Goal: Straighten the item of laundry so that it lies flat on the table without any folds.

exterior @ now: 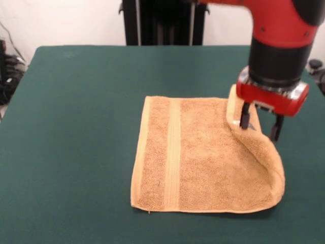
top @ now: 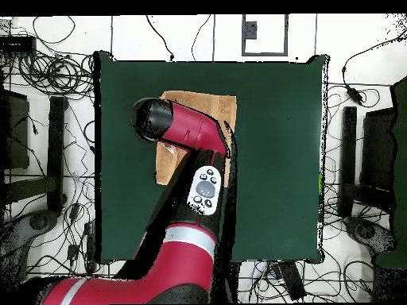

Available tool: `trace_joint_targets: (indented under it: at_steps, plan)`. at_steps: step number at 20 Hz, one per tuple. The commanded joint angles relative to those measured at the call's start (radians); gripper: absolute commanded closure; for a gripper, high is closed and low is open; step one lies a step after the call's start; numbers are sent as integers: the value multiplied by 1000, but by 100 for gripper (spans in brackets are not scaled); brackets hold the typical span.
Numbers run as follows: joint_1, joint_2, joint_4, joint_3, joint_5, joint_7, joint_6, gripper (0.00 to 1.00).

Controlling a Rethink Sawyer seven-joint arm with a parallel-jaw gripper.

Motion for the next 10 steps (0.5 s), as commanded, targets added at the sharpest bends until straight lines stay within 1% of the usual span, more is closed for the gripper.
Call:
trace_joint_targets:
  at_steps: [1, 5, 6, 10]
  plan:
    - [52, -25, -6, -73, -21, 335, 163, 0]
    - [46, 4, 17, -48, 2, 317, 93, 0]
    - [48, 25, 0, -44, 7, 323, 85, 0]
    - [47, 60, -24, -36, 19, 324, 61, 0]
